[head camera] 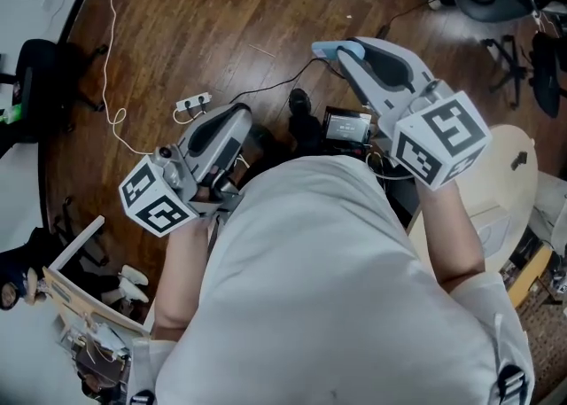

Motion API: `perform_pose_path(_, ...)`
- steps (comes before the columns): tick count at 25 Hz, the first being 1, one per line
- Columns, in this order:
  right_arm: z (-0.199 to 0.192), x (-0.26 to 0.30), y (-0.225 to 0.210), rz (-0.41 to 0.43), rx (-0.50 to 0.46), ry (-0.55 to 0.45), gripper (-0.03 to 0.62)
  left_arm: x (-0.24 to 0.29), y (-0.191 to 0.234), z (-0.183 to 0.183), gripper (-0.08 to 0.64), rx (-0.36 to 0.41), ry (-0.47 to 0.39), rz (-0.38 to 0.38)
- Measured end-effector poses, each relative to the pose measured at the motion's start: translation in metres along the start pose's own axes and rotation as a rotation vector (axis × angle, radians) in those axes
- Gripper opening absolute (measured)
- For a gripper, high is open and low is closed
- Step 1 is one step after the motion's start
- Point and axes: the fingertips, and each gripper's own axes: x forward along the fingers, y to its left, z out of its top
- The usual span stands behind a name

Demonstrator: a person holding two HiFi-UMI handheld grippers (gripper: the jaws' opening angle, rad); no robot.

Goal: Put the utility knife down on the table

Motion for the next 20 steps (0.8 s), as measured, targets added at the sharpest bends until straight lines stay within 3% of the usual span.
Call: perform_pose_path(20, 0.016, 0.025, -0.061, 0.094, -0.001, -0.017, 0.071, 0.04, 0.017, 0.035, 0.003, 0.049, -0.075, 0.116)
